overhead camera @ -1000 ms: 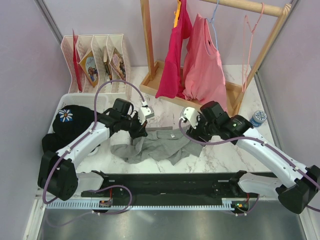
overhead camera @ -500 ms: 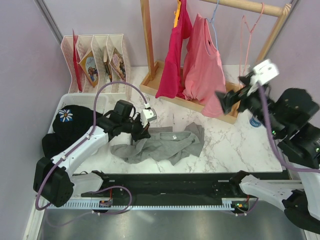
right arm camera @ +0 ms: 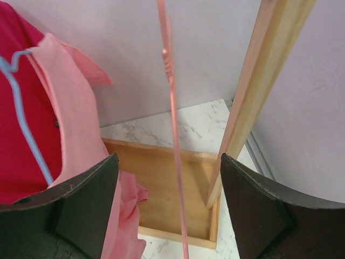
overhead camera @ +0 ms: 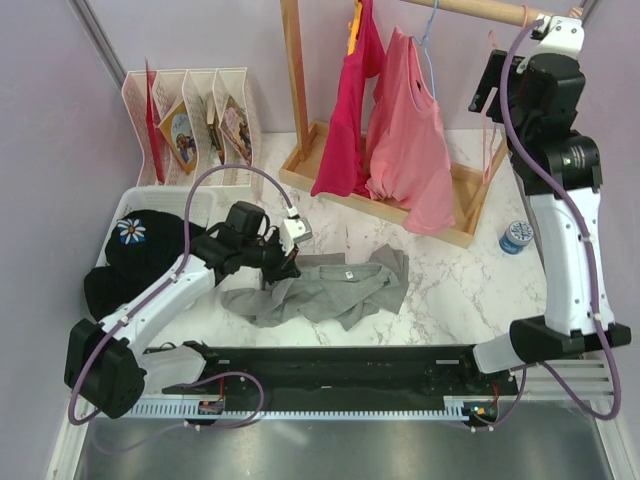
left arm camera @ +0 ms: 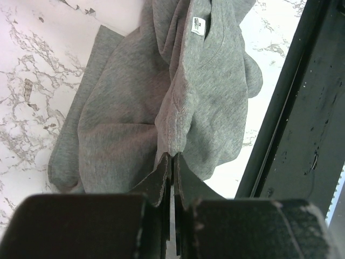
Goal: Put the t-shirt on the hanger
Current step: Pick up the hanger from the clothesline.
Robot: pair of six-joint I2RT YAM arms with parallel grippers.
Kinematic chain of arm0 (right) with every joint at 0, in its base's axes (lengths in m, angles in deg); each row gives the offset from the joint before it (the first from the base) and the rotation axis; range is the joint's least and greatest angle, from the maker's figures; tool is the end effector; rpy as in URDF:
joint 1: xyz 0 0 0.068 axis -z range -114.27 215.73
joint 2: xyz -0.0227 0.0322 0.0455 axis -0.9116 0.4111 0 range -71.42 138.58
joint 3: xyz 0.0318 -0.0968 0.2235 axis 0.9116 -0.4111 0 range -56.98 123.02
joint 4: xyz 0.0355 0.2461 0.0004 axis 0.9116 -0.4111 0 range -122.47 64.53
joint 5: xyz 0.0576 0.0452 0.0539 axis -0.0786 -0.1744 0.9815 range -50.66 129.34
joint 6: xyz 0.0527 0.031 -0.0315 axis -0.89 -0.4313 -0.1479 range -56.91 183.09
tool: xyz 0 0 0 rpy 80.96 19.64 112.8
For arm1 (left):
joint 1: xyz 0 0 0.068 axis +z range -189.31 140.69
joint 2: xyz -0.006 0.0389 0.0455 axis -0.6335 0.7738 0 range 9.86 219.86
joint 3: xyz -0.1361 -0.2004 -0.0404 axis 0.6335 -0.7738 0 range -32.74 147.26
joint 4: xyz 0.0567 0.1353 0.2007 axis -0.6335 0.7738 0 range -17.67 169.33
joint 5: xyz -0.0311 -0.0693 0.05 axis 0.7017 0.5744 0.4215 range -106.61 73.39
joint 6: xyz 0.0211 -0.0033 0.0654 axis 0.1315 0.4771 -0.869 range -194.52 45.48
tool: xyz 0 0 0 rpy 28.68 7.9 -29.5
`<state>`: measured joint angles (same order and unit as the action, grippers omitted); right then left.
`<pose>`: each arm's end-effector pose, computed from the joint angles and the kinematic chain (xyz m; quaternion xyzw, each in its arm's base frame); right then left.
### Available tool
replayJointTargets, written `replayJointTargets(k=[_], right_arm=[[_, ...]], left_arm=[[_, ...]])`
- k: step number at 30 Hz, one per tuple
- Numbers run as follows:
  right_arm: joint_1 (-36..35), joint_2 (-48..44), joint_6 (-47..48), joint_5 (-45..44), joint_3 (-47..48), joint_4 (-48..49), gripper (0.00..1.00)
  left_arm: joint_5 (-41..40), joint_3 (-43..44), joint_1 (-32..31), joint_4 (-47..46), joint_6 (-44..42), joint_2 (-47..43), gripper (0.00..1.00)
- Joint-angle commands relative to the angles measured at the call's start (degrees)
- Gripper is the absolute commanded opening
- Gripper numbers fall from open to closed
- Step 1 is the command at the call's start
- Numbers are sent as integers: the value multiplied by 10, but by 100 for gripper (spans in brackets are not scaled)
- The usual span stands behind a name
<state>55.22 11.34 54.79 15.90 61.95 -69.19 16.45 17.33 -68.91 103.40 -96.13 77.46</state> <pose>0.2651 0.0266 0.5159 0.1197 0.7389 -0.0453 0.6615 0.2010 -0.1493 0.2286 0.4782 0.7653 -0.2891 0.3195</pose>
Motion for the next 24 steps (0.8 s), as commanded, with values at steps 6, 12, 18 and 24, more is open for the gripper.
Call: replayJointTargets(k=[6,12,18,24], right_arm=[[43,30,-25,42,11,22,75],[43,43,-18,59,-27,50,65],[44,54,-6,66,-59,86,58],[44,28,12,84,-83,112,17]], left_arm=[[-4,-18,0,-15,11,-37,2],[-5,-22,0,-15,9,-37,2],[-4,-26,0,-15,9,-40,2],[-7,-23,0,-14,9,-41,2]])
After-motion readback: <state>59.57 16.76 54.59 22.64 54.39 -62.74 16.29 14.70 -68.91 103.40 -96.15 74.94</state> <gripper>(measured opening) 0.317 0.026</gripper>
